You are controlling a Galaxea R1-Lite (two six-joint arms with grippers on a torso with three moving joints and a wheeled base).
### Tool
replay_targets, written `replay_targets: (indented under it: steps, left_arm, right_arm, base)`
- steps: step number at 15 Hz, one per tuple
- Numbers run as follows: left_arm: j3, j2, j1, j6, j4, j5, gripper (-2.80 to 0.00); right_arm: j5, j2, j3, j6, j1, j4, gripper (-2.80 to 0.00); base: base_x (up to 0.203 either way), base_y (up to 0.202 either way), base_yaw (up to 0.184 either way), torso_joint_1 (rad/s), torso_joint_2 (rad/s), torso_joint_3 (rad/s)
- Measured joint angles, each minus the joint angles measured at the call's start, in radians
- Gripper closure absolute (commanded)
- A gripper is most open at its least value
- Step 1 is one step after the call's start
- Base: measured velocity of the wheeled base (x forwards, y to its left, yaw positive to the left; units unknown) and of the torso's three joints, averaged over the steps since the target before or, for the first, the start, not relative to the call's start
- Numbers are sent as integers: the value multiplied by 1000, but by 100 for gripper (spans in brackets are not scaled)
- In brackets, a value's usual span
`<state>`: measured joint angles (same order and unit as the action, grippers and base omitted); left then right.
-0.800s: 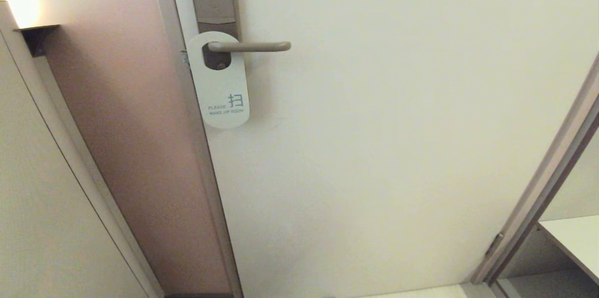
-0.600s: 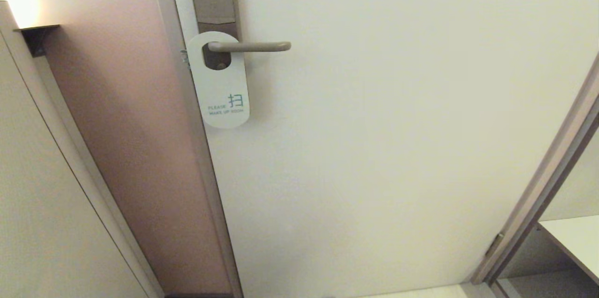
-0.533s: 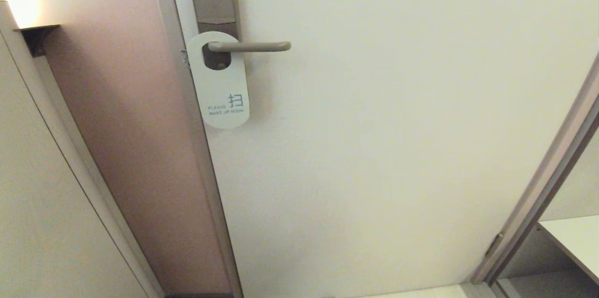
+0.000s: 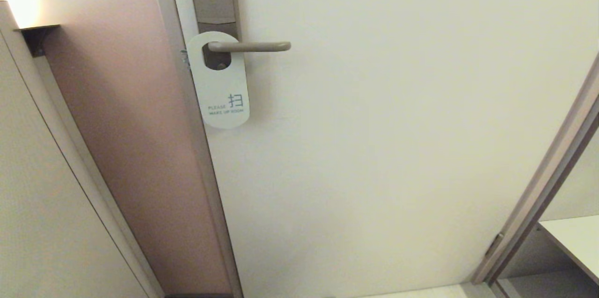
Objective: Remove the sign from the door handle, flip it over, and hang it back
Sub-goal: Take down the sign
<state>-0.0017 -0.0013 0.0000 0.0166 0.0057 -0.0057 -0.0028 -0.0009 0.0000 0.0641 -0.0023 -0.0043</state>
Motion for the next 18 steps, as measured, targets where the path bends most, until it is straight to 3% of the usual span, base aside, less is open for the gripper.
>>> replay_targets:
  steps: [5, 11, 15, 18]
  left_arm:
    - [0, 0, 0, 75, 3, -12, 0]
    - [-50, 0, 0, 74, 1, -13, 0]
    - [-130, 20, 0, 73, 34, -78, 0]
    - [-216, 118, -6, 48, 33, -88, 0]
  right_arm:
    - [0, 0, 0, 0, 0, 0, 0]
    - [0, 0, 0, 0, 0, 0, 0]
    - [0, 0, 0, 0, 0, 0, 0]
    - [0, 0, 0, 0, 0, 0, 0]
  base:
    - [0, 0, 0, 0, 0, 0]
    - [0, 0, 0, 0, 0, 0]
    - [0, 0, 0, 0, 0, 0]
    - [0, 0, 0, 0, 0, 0]
